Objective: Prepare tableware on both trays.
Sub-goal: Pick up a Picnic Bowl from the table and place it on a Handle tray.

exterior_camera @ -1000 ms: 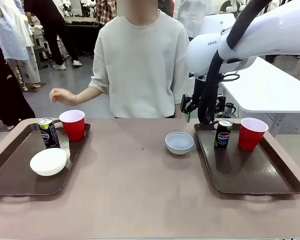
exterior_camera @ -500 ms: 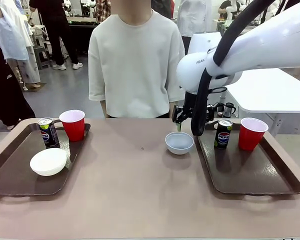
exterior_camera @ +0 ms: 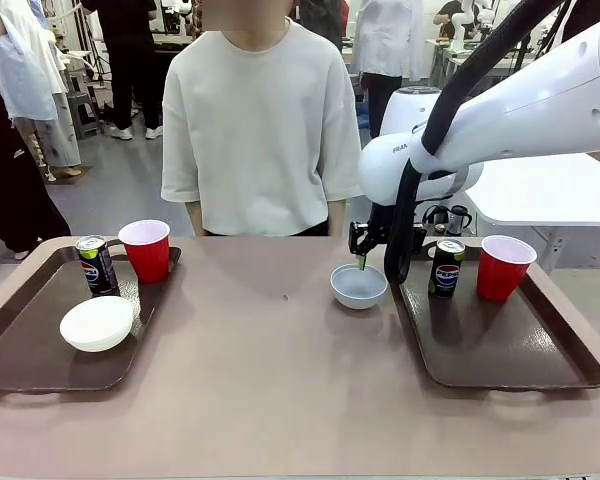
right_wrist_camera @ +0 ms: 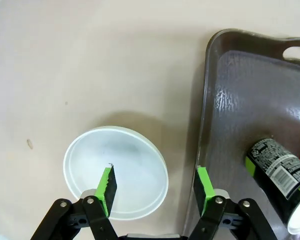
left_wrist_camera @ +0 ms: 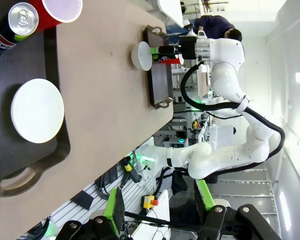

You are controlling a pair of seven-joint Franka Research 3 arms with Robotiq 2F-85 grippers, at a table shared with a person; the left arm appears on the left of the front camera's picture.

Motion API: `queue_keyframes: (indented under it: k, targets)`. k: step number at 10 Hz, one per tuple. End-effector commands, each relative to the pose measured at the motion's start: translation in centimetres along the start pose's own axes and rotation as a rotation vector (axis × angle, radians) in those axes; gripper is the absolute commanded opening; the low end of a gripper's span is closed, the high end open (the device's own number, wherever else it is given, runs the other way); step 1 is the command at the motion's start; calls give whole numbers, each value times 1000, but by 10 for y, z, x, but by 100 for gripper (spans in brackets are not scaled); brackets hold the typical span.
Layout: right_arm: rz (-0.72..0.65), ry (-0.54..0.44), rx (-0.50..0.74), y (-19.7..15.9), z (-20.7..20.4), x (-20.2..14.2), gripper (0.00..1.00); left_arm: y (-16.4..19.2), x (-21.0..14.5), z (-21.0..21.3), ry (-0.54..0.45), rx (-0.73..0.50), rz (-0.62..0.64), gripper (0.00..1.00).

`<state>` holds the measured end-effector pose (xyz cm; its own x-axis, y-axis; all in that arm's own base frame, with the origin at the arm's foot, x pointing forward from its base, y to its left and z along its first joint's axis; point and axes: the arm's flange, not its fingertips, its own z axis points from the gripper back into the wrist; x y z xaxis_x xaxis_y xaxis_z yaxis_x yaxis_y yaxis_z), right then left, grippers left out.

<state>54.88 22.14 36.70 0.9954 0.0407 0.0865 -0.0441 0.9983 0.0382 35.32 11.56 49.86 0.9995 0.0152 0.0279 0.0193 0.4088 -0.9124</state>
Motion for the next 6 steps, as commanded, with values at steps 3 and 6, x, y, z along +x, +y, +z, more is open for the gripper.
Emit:
queue_keyframes:
  k: [3, 6]
  targets:
    - [-1, -9, 11, 1, -9, 1, 89, 1, -3, 1, -5, -13, -22, 76]
    - [15, 24, 21, 0, -17, 4, 72, 1, -3, 1, -5, -13, -22, 76]
